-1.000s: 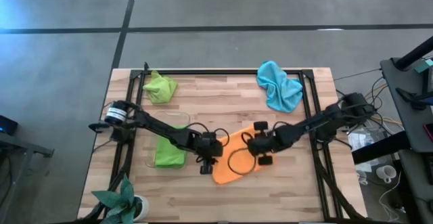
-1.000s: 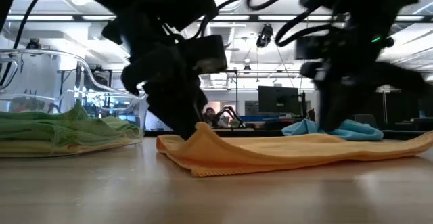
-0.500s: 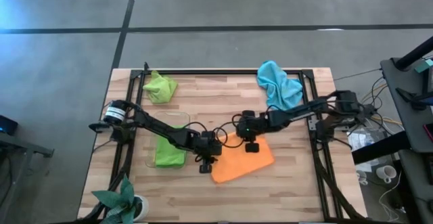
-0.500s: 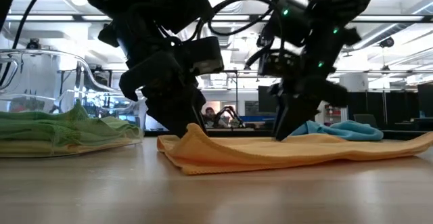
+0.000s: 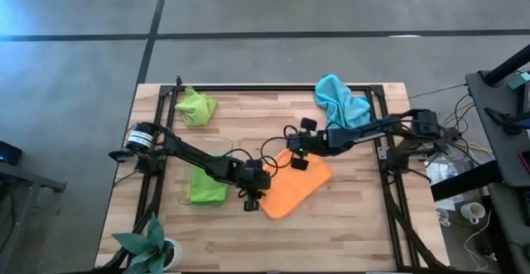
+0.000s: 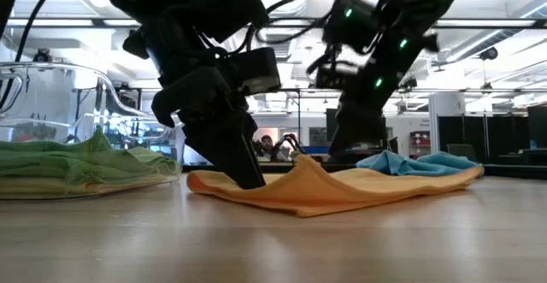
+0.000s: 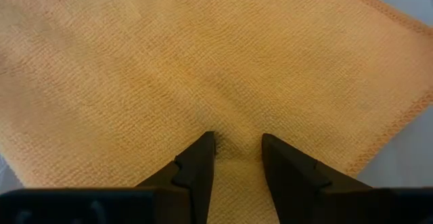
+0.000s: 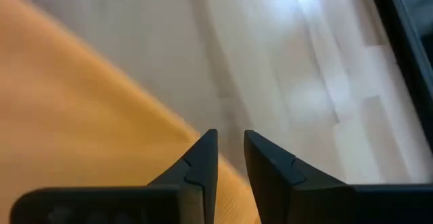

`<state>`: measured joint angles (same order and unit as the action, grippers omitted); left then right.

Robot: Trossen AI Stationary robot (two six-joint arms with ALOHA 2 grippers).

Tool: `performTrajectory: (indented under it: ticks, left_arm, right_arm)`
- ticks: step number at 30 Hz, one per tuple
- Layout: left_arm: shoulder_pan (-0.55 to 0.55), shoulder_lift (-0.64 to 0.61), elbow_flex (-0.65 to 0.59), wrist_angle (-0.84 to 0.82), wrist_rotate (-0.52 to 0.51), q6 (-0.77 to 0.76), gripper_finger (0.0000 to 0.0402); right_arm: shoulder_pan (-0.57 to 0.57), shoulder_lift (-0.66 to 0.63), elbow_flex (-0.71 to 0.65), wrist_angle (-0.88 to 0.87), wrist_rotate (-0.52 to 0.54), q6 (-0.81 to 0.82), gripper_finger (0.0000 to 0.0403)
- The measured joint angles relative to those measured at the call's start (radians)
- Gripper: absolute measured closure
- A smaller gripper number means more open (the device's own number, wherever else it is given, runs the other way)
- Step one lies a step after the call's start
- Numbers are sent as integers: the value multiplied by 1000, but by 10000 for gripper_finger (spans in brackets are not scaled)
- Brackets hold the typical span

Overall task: Fold microfiber towels
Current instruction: Fold the orange microfiber towel on the table

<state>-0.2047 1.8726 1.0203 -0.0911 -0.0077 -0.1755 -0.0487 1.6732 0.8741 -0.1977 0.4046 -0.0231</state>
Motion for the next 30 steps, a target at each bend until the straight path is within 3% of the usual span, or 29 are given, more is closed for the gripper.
performTrajectory:
  ticks: [7, 12, 21, 30]
  left_arm:
    - [4, -48, 11, 3, -49, 49, 290]
    - [36, -28, -6, 184, -108, 87, 290]
    - [159, 110, 35, 264, -131, 76, 290]
    - [186, 1, 18, 197, -127, 42, 290]
  right_arm:
    - [125, -118, -37, -32, -288, 90, 335]
    - [240, -90, -56, -57, -399, 155, 335]
    - [380, 16, -42, 1, -407, 254, 335]
    - [407, 33, -44, -52, -391, 322, 335]
